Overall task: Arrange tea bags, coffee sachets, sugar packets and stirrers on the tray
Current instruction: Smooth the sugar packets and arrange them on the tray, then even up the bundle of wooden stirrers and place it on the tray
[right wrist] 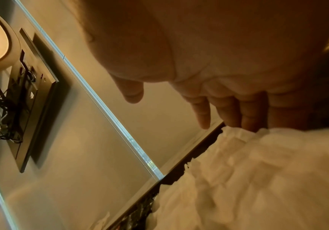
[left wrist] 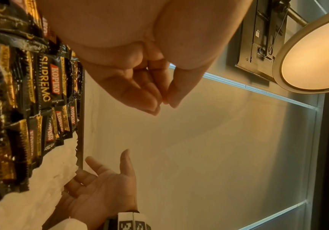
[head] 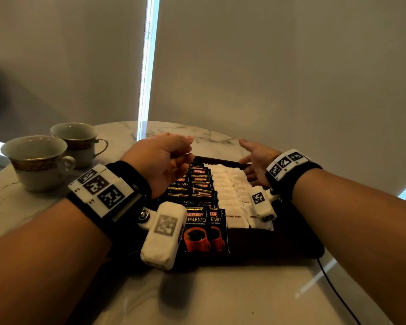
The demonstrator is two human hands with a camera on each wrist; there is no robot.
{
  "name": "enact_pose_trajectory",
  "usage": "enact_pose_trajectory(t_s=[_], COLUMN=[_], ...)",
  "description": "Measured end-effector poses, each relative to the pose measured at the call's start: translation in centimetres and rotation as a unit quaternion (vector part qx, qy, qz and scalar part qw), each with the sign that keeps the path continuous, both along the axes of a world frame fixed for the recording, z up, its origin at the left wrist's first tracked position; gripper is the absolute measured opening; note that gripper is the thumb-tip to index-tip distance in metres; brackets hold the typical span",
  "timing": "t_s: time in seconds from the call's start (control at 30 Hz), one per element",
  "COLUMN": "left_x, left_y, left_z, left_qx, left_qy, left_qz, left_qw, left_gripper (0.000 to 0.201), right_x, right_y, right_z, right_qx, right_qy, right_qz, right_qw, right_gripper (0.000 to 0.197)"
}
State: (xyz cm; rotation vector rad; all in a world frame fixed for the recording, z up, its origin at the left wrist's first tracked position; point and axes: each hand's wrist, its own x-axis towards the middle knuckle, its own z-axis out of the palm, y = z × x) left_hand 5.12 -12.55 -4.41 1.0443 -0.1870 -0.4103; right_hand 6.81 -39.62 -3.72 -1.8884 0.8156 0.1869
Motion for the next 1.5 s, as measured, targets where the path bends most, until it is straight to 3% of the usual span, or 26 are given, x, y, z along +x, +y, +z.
enact_pose_trajectory(t_s=[0.07, 0.27, 0.4, 0.53, 0.9, 1.03, 1.1, 1.37, 1.43, 1.5], left_x=[0.0, -0.1, -0.3, -0.7, -0.8, -0.3, 0.0, 0.6, 0.7, 0.9], left_y=[0.0, 0.1, 0.0, 0.0, -0.1, -0.1, -0.1, 0.1, 0.0, 0.1], left_z=[0.0, -0.2, -0.2, 0.0, 0.2, 0.0, -0.1, 0.0, 0.1, 0.1], left_qx=[0.0, 0.011, 0.016, 0.011, 0.011, 0.013, 0.01, 0.006, 0.011, 0.011], left_qy=[0.002, -0.001, -0.001, -0.005, -0.016, -0.018, -0.019, -0.02, -0.016, -0.01], left_qz=[0.001, -0.003, -0.004, -0.006, -0.003, 0.001, 0.005, 0.013, 0.015, 0.014], left_qw=[1.0, 1.0, 1.0, 1.0, 1.0, 1.0, 1.0, 1.0, 1.0, 1.0], left_gripper=[0.009, 0.017, 0.011, 0.012, 0.007, 0.007, 0.009, 0.01, 0.009, 0.012], right_x=[-0.4, -4.5, -7.7, -8.8, -6.8, -5.7, -5.1, -4.6, -4.6, -4.3], right_y=[-0.9, -5.6, -5.8, -5.0, -4.5, -3.8, -3.6, -5.3, -6.1, -6.9], right_z=[0.6, 1.2, 2.0, 1.8, 0.6, 0.5, 0.4, 0.3, 1.1, 1.8], right_qx=[-0.037, -0.161, -0.189, -0.203, -0.166, -0.203, -0.206, -0.086, -0.09, -0.171], right_qy=[0.01, 0.109, 0.183, 0.188, 0.106, 0.093, 0.092, 0.06, 0.032, 0.018], right_qz=[-0.019, -0.043, -0.007, 0.003, -0.024, 0.01, 0.004, -0.022, -0.034, -0.052], right_qw=[0.999, 0.98, 0.965, 0.961, 0.98, 0.975, 0.974, 0.994, 0.995, 0.984], right_gripper=[0.092, 0.041, 0.036, 0.022, 0.023, 0.011, 0.015, 0.021, 0.022, 0.023])
